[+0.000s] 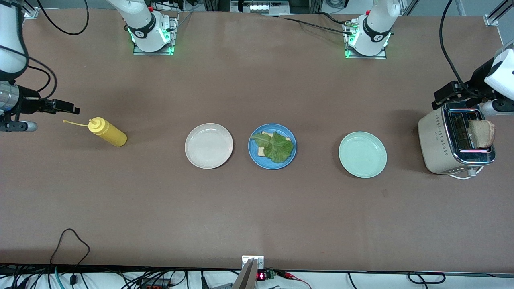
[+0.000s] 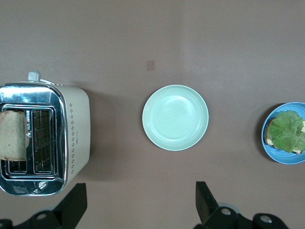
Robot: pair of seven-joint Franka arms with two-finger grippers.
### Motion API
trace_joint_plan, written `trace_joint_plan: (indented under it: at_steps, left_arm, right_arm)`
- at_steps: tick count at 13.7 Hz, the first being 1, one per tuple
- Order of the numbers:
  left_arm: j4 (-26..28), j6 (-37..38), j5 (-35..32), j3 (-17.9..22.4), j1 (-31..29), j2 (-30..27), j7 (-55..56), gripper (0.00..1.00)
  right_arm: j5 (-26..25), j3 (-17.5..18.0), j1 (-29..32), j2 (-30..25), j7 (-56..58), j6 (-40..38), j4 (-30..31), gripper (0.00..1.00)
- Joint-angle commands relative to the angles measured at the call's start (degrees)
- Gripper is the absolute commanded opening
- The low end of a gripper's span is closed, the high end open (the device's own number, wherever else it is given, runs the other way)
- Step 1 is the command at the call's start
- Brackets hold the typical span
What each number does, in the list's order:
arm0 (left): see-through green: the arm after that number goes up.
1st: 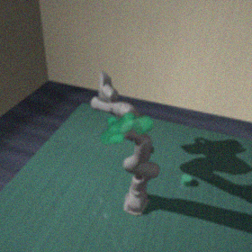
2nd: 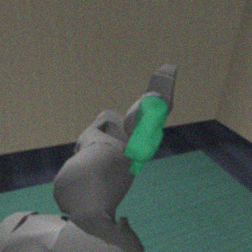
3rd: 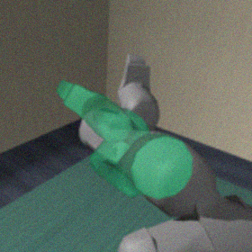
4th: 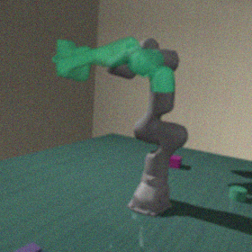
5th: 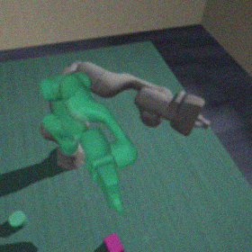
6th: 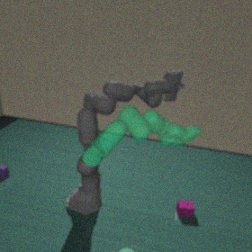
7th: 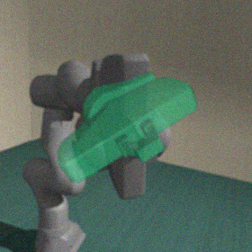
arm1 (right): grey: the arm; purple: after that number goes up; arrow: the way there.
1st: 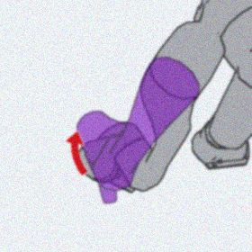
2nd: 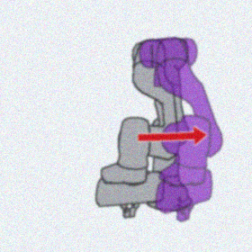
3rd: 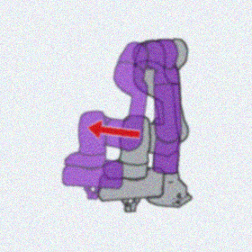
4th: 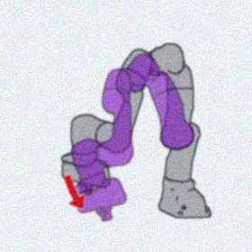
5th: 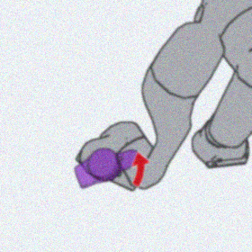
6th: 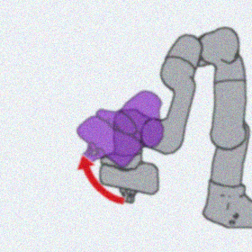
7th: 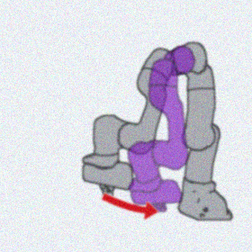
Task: Make sandwich in blue plate with both arms
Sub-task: 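Grasp the yellow squeeze bottle with the right gripper and lift it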
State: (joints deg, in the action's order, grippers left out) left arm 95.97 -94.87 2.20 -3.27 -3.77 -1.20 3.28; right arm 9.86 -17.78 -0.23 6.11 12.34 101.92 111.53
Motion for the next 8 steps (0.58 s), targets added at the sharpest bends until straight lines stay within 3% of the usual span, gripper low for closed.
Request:
trace_joint_plan:
  at_steps: [1, 8]
  left_arm:
    - [-0.1, 0.0, -1.1, -0.3, 0.0, -0.2, 0.3, 1.00]
    - [-0.1, 0.1, -1.1, -0.3, -0.1, -0.1, 0.3, 1.00]
  right_arm:
    - [6.0, -2.3, 1.7, -0.9, -4.9, -3.2, 1.8, 1.00]
    - [25.2, -2.6, 10.5, 5.8, -11.4, -10.2, 0.5, 1.00]
